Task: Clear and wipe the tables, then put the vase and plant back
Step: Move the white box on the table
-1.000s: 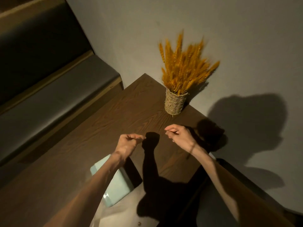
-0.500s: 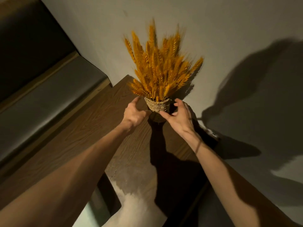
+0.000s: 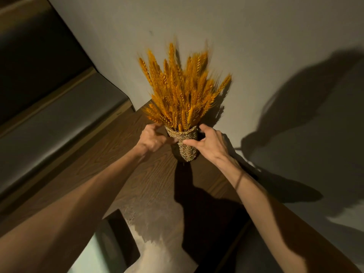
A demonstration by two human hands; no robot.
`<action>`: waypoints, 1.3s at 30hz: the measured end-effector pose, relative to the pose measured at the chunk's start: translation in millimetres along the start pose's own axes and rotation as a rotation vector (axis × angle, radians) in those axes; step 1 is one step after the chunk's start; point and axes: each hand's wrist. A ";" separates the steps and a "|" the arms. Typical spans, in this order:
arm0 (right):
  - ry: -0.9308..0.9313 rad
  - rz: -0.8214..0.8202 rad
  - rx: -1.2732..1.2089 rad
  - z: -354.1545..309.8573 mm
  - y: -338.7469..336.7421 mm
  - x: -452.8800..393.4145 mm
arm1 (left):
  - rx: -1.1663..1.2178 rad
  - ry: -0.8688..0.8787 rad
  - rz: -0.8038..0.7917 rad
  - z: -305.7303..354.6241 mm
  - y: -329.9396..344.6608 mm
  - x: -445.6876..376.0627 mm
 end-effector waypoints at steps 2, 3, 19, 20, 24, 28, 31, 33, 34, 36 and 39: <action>-0.037 -0.017 0.015 -17.5 -6.3 3.9 | 0.043 -0.011 -0.014 0.3 -15.3 10.5; -0.052 -0.027 0.008 -25.0 -8.1 6.9 | 0.052 -0.001 -0.017 -0.1 -21.6 15.4; -0.412 -0.209 0.067 -268.8 53.1 75.1 | 0.183 0.086 0.314 -60.9 -237.2 182.6; -0.440 -0.221 0.067 -284.7 62.4 82.3 | 0.177 0.079 0.356 -69.5 -250.4 194.1; -0.518 -0.330 0.025 -343.9 109.2 116.6 | 0.167 0.041 0.486 -117.8 -299.9 244.8; -0.580 -0.406 0.056 -389.5 167.0 152.2 | 0.205 -0.020 0.593 -172.7 -335.0 302.8; -0.620 -0.493 0.089 -414.5 215.1 179.9 | 0.260 -0.088 0.682 -214.9 -352.7 345.8; -0.634 -0.546 0.093 -426.9 249.3 199.3 | 0.280 -0.128 0.711 -244.3 -360.5 374.6; -0.639 -0.572 0.098 -431.4 265.0 209.5 | 0.280 -0.150 0.723 -259.4 -363.6 387.2; -0.669 -0.639 0.100 -443.0 291.4 236.7 | 0.283 -0.207 0.753 -288.6 -369.1 413.7; -0.719 -0.737 0.079 -455.5 331.2 273.3 | 0.314 -0.263 0.799 -327.0 -372.0 452.1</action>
Point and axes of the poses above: each hand's wrist, its own x-axis away from the middle knuckle, its own y-axis out of the palm, z = x × y, and after that the axes turned 9 degrees about -x, right-handed
